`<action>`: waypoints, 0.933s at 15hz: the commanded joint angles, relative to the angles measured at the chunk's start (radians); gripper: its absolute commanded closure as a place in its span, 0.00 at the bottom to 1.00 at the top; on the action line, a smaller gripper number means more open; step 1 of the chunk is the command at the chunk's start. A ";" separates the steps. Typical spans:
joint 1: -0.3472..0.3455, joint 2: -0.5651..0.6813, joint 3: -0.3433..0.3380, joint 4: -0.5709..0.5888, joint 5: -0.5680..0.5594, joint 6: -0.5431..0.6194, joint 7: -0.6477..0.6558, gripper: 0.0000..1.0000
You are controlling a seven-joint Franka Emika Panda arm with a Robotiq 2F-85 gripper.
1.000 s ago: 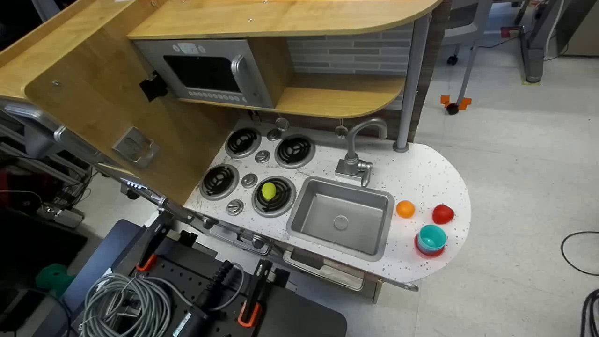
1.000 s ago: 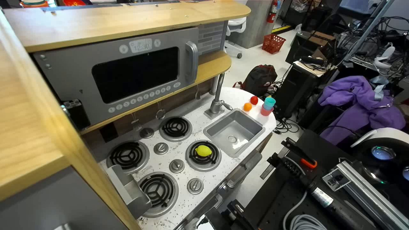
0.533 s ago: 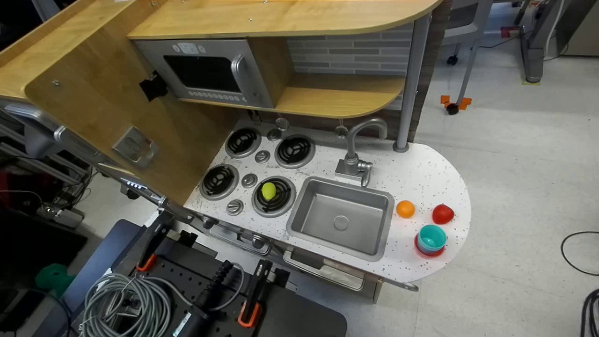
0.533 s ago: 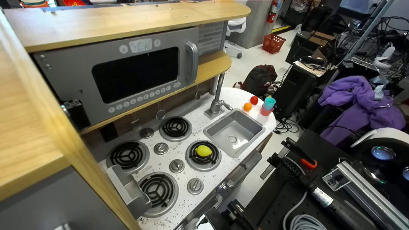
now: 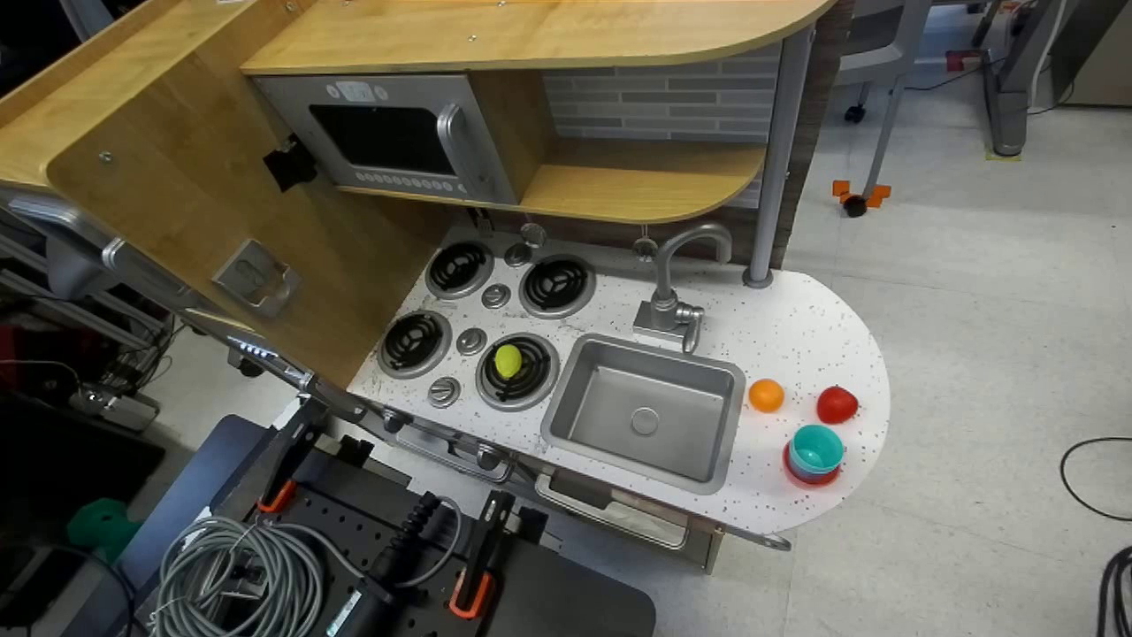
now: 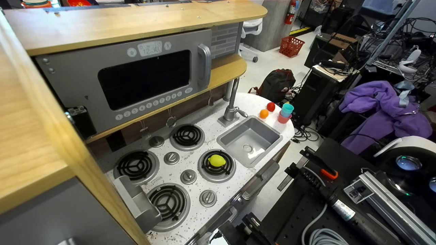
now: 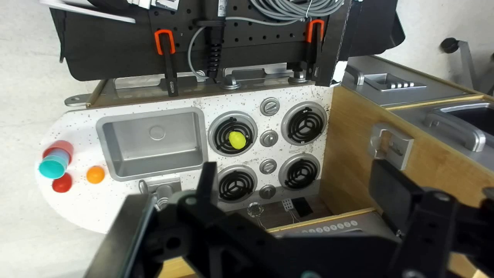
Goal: Take the orange toy from beside the sink and place it inside the sink
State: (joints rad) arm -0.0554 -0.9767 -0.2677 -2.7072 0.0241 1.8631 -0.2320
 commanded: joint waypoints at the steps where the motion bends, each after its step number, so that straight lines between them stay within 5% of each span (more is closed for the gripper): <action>1: -0.013 0.004 0.010 0.002 0.010 -0.002 -0.009 0.00; 14: -0.008 0.061 0.044 0.031 0.003 0.025 0.028 0.00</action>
State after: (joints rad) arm -0.0555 -0.9727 -0.2593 -2.7065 0.0241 1.8663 -0.2261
